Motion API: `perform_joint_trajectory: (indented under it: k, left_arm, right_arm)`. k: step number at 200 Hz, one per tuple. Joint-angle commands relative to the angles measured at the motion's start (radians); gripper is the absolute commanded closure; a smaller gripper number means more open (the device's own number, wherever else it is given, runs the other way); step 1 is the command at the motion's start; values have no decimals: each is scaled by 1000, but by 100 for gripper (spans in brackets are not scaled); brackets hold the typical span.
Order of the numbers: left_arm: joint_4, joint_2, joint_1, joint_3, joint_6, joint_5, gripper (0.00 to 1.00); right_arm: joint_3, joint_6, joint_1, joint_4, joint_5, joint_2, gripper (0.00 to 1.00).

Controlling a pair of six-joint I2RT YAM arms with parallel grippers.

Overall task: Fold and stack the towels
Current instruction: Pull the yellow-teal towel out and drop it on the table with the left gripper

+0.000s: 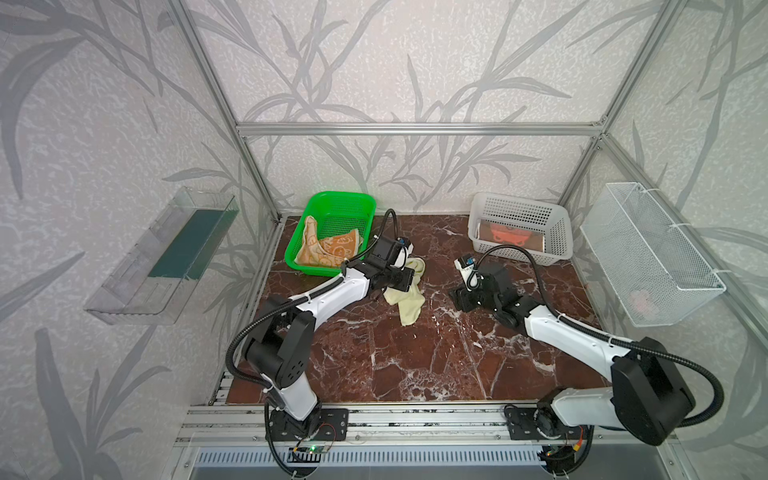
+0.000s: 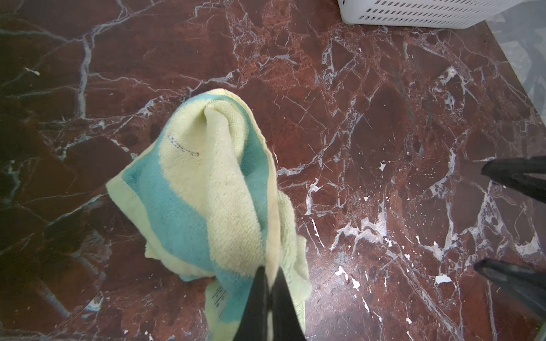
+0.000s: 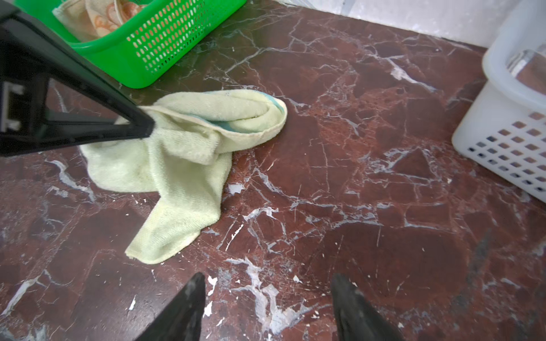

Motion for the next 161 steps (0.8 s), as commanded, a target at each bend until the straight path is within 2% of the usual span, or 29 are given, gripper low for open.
perform_joint_trajectory:
  k: [1,29,56,86,110,139,161]
  left_arm:
    - [22,15,-8,24,-25,26,99]
    - [32,67,-37,61,-17,105,95]
    - [0,128,-77,106,9,127,83]
    - [-10,143,-106,112,37,118,55]
    - [-13,122,-116,96,55,91,40]
    - [-9,56,-115,58,71,30,32]
    - [0,-19,-114,26,79,-10,30]
  right_arm:
    - [-12,-41,20,20,-33,11,33]
    - [-24,-37,36,22,39,-3,33]
    - [-40,8,36,20,225,-53,33]
    - [-45,13,33,-12,349,-99,32]
    - [-36,-16,32,-33,345,-110,32]
    - [-13,-78,31,-38,306,-94,31]
    - [-5,-150,32,-15,246,-82,30]
